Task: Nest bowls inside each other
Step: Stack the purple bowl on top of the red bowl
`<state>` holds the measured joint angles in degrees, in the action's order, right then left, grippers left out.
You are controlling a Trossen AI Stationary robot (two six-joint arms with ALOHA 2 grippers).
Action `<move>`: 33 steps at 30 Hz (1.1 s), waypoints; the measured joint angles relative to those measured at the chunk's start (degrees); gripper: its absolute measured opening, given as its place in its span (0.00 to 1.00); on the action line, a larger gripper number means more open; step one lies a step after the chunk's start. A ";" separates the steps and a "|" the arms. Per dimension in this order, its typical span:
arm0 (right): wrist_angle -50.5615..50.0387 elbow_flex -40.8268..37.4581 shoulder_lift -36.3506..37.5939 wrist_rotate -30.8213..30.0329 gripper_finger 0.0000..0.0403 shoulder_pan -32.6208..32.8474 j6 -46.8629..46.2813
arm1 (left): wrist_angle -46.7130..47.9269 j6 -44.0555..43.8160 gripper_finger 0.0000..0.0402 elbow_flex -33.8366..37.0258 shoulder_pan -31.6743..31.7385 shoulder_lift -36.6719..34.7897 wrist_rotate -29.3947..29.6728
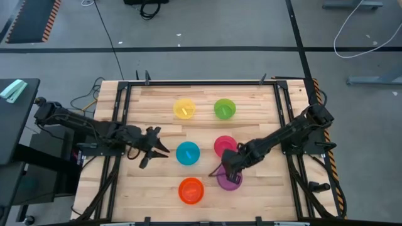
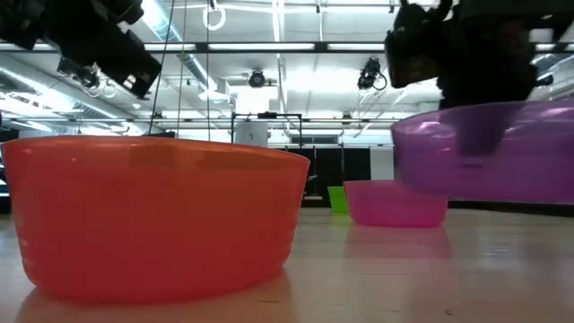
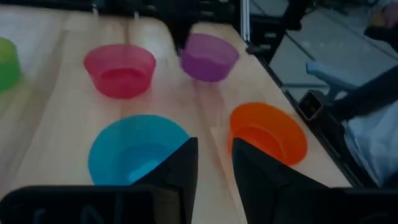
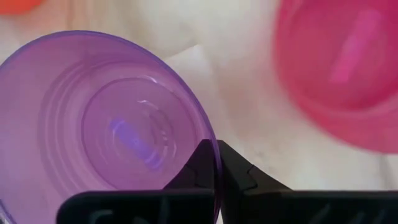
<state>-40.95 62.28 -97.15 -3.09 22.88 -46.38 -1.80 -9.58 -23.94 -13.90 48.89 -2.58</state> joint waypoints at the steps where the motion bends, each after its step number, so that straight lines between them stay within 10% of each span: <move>1: -0.04 0.00 0.29 0.00 0.00 -0.80 0.97 | 1.87 -0.02 0.27 -1.66 -0.25 1.51 0.05; 12: -12.90 8.99 3.02 -5.57 0.00 -6.98 10.06 | 24.21 -6.56 0.27 -18.64 -2.50 17.66 -1.31; 19: -17.92 13.05 3.17 -6.12 0.00 -13.93 16.98 | 24.49 -9.75 0.27 -22.92 -5.60 23.45 -8.61; 33: -18.48 9.56 3.13 -3.02 0.00 -25.75 23.23 | 22.54 -15.30 0.27 -24.48 -9.93 32.91 -5.15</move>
<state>-59.43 71.85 -94.02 -6.11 -2.87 -23.14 20.74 -24.88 -48.42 -23.83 81.79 -7.73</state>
